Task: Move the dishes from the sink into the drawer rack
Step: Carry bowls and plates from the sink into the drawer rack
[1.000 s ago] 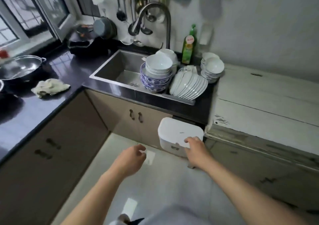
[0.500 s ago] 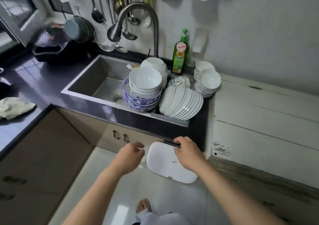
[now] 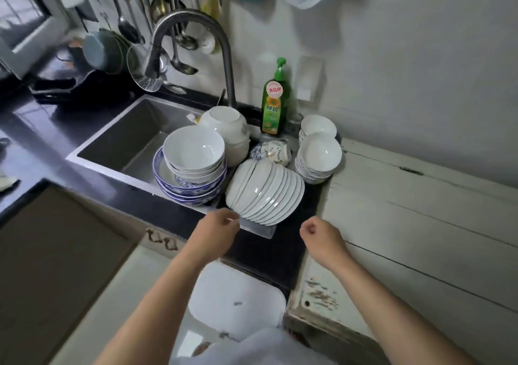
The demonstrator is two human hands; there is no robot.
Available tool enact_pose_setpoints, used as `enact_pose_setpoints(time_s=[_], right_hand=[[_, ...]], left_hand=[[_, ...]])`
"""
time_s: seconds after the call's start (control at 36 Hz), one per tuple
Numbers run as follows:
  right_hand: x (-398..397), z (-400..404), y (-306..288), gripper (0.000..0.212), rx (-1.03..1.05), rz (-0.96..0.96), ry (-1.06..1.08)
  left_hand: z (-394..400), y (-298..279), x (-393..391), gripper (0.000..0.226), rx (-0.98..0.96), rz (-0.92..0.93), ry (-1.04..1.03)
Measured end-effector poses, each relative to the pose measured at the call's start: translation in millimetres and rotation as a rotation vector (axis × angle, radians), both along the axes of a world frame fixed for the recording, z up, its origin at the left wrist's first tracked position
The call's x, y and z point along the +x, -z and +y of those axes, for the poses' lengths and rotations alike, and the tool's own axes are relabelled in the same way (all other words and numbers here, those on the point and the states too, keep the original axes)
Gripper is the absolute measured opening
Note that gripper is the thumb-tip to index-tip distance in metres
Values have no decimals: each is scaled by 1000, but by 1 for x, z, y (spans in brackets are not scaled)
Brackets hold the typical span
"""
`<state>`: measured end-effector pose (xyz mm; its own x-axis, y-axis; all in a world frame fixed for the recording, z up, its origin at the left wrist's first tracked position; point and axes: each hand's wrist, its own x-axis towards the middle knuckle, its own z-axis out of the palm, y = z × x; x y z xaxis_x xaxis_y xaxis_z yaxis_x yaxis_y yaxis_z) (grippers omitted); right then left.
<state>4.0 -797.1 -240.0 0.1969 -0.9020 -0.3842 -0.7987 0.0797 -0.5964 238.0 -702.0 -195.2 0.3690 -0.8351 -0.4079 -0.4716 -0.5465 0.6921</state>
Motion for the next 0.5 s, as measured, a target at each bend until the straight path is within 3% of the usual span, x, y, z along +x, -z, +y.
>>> enact_pose_setpoints(time_s=[0.08, 0.31, 0.5], right_hand=[[-27, -41, 6, 13, 52, 15, -1], [-54, -205, -9, 49, -69, 91, 126], [-25, -253, -20, 45, 48, 181, 80]], left_hand=[[-15, 1, -32, 22, -21, 30, -77], [-35, -11, -65, 23, -71, 33, -322], [-45, -4, -70, 21, 15, -8, -378]])
